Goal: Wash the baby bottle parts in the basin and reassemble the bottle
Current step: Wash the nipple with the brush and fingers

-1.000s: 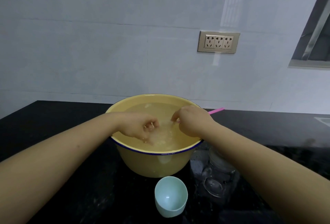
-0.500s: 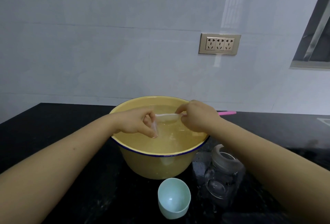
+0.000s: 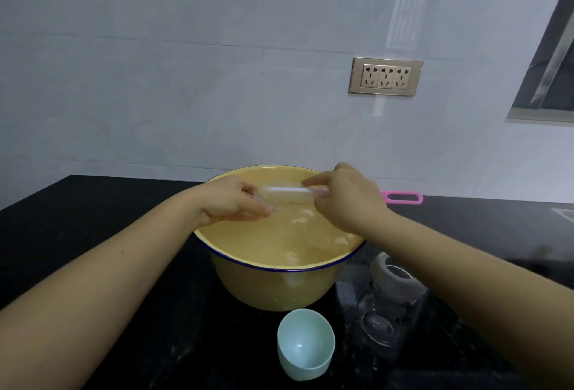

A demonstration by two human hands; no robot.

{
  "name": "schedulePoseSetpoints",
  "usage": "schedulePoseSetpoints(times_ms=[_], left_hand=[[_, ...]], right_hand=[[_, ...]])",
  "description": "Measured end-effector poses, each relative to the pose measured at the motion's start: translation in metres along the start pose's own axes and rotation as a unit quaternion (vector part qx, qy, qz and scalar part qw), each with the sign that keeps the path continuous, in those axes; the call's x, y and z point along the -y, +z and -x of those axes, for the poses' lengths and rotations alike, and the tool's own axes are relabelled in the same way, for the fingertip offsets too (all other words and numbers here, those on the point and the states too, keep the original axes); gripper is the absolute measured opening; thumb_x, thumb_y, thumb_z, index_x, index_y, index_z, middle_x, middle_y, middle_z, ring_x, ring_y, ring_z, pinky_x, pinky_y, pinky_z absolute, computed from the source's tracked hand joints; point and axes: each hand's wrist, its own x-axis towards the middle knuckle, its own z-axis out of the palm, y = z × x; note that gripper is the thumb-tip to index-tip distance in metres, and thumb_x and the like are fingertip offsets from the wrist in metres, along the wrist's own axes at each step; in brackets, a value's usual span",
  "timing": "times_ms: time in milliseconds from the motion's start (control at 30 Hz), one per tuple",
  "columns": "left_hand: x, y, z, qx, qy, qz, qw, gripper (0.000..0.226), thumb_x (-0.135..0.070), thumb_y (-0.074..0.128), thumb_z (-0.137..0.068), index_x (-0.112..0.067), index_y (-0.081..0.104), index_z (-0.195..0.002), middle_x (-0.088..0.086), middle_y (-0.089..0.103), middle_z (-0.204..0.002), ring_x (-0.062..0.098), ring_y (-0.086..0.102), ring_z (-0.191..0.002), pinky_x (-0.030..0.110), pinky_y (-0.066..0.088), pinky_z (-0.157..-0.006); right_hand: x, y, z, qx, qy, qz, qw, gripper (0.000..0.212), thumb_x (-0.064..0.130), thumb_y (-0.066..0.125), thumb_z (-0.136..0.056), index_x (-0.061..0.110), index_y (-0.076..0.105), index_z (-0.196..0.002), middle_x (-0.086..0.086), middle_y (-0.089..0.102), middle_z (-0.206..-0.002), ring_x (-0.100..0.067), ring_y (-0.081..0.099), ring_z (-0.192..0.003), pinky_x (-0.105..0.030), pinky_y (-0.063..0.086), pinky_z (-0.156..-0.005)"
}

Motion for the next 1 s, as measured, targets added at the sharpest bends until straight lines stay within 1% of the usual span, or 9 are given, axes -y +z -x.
schedulePoseSetpoints(times_ms=[67, 133, 267, 400, 533, 633, 800, 900, 1000], left_hand=[[0.001, 0.000, -0.001, 0.000, 0.002, 0.000, 1.000, 0.039, 0.001, 0.071, -0.079, 0.011, 0.056, -0.114, 0.009, 0.072, -0.101, 0.012, 0.068, -0.101, 0.024, 0.054, -0.088], [0.002, 0.000, -0.001, -0.004, 0.013, -0.001, 1.000, 0.035, 0.002, 0.071, -0.078, 0.006, 0.056, -0.109, 0.007, 0.072, -0.095, 0.012, 0.069, -0.095, 0.025, 0.055, -0.087], [0.003, 0.000, -0.002, -0.061, 0.037, -0.049, 0.996, 0.036, -0.003, 0.080, -0.070, -0.012, 0.063, -0.101, 0.003, 0.069, -0.091, 0.011, 0.066, -0.084, 0.022, 0.054, -0.078], [0.003, 0.001, 0.000, -0.088, 0.064, -0.116, 0.987, 0.040, -0.009, 0.085, -0.063, -0.020, 0.068, -0.097, -0.002, 0.071, -0.090, 0.015, 0.066, -0.090, 0.030, 0.049, -0.091], [0.001, 0.007, 0.003, -0.069, 0.095, -0.187, 0.975, 0.044, -0.003, 0.082, -0.066, -0.016, 0.065, -0.104, 0.000, 0.071, -0.093, 0.013, 0.068, -0.085, 0.022, 0.053, -0.080], [0.001, 0.010, 0.003, -0.066, 0.114, -0.232, 0.964, 0.043, -0.004, 0.081, -0.068, -0.014, 0.064, -0.106, -0.002, 0.069, -0.093, 0.005, 0.065, -0.078, 0.013, 0.052, -0.071], [0.001, 0.012, 0.003, -0.049, 0.159, -0.273, 0.948, 0.044, -0.010, 0.080, -0.070, -0.021, 0.066, -0.110, -0.006, 0.067, -0.100, 0.002, 0.061, -0.088, 0.009, 0.048, -0.071], [0.003, 0.011, 0.002, -0.010, 0.165, -0.262, 0.951, 0.038, -0.009, 0.081, -0.069, -0.027, 0.066, -0.099, -0.007, 0.068, -0.094, 0.012, 0.063, -0.090, 0.028, 0.052, -0.083], [0.003, 0.012, 0.003, 0.007, 0.173, -0.237, 0.956, 0.037, -0.011, 0.082, -0.067, -0.028, 0.066, -0.096, -0.004, 0.068, -0.093, 0.017, 0.065, -0.092, 0.037, 0.052, -0.089]], right_hand=[[0.002, 0.000, 0.003, -0.028, -0.034, 0.069, 0.997, 0.046, 0.012, 0.044, -0.090, 0.040, 0.058, -0.125, 0.004, 0.040, -0.091, -0.023, 0.052, -0.096, -0.030, 0.032, -0.074], [0.004, -0.001, 0.007, -0.051, -0.077, 0.140, 0.986, 0.049, 0.008, 0.049, -0.087, 0.041, 0.060, -0.121, 0.007, 0.025, -0.074, -0.022, 0.041, -0.080, -0.031, 0.025, -0.068], [0.010, -0.002, 0.017, -0.114, -0.183, 0.243, 0.946, 0.037, 0.005, 0.064, -0.064, 0.034, 0.075, -0.084, 0.004, 0.020, -0.070, -0.022, 0.037, -0.056, -0.029, 0.022, -0.054], [0.018, -0.002, 0.023, 0.007, -0.218, 0.266, 0.939, 0.035, 0.008, 0.041, -0.090, 0.021, 0.060, -0.116, 0.002, 0.014, -0.071, -0.021, 0.033, -0.077, -0.031, 0.024, -0.063], [0.026, -0.010, 0.020, 0.057, -0.248, 0.283, 0.925, 0.028, 0.007, 0.042, -0.091, 0.014, 0.062, -0.109, 0.002, 0.017, -0.070, -0.016, 0.029, -0.057, -0.028, 0.021, -0.045], [0.031, -0.018, 0.015, 0.110, -0.236, 0.298, 0.918, 0.020, 0.010, 0.043, -0.093, 0.012, 0.061, -0.101, -0.001, 0.033, -0.077, -0.012, 0.028, -0.053, -0.027, 0.026, -0.047], [0.033, -0.028, -0.003, 0.209, -0.185, 0.218, 0.935, 0.023, 0.011, 0.041, -0.095, 0.009, 0.060, -0.082, -0.005, 0.060, -0.076, -0.021, 0.053, -0.066, -0.027, 0.039, -0.056], [0.025, -0.033, -0.013, 0.261, -0.136, 0.101, 0.950, 0.029, 0.021, 0.044, -0.093, 0.006, 0.063, -0.078, -0.006, 0.070, -0.073, -0.016, 0.054, -0.050, -0.018, 0.043, -0.047], [0.012, -0.033, -0.018, 0.270, -0.096, -0.013, 0.958, 0.021, 0.029, 0.066, -0.082, 0.009, 0.067, -0.086, 0.004, 0.059, -0.054, -0.009, 0.045, -0.038, -0.017, 0.038, -0.043]])
